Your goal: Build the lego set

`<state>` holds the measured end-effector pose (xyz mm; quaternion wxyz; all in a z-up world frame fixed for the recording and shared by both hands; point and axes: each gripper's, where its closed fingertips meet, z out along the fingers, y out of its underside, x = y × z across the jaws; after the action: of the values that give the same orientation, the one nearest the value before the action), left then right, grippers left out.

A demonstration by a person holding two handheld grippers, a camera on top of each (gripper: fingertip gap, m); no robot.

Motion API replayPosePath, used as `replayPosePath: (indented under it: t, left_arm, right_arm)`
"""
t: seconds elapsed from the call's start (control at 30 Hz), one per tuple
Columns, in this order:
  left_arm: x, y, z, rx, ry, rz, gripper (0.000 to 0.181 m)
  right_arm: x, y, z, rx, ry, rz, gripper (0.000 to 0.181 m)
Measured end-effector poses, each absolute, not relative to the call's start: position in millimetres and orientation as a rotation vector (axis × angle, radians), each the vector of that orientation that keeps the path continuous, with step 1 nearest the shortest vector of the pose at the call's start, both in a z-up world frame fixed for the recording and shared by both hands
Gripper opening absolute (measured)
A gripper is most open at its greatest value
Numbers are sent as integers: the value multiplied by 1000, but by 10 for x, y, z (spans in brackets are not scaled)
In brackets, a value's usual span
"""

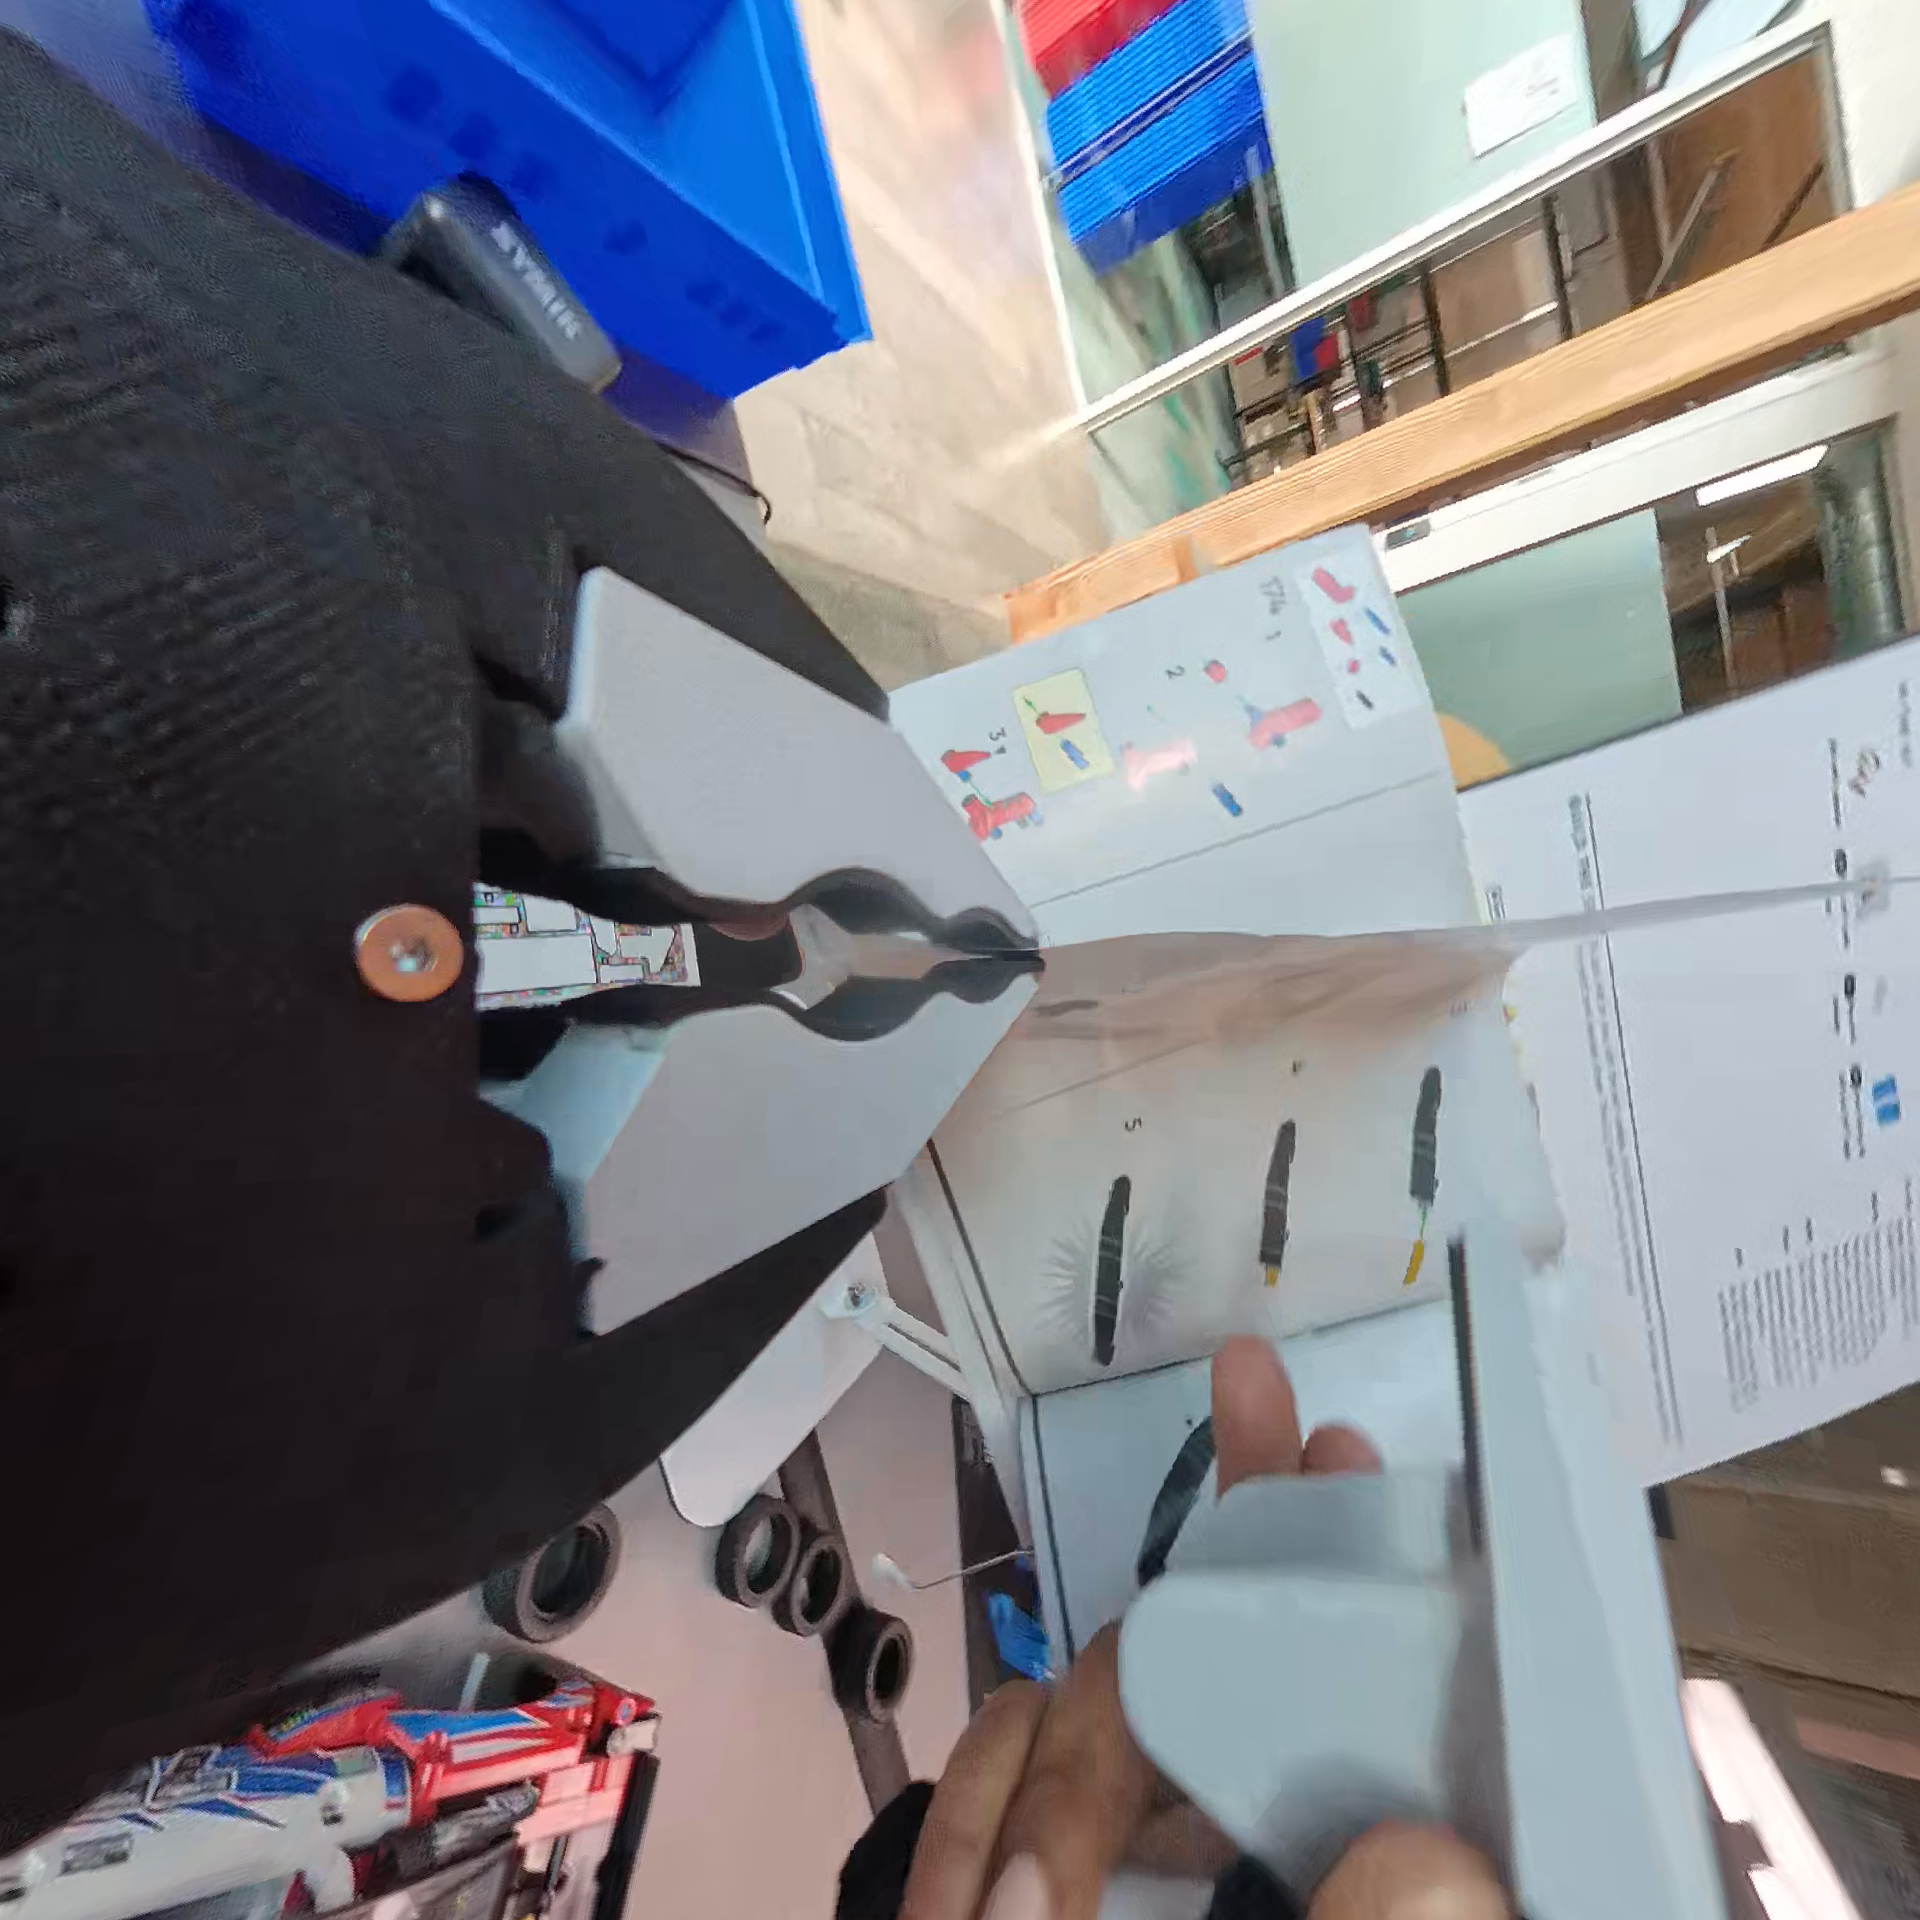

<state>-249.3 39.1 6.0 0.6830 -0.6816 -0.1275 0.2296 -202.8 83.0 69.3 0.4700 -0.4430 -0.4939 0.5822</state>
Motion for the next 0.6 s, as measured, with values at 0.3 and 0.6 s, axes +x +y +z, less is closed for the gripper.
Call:
replayPosePath:
  t: [0.3,0.6]
  left_arm:
    - [-3046,363,-199,-1524,-520,271,0]
    - [-3191,361,-316,-1440,-671,170,23]
  right_arm:
    - [-1775,2290,-204,-1409,-1037,917,48]
    - [-1943,2447,-379,-1451,-1060,738,71]
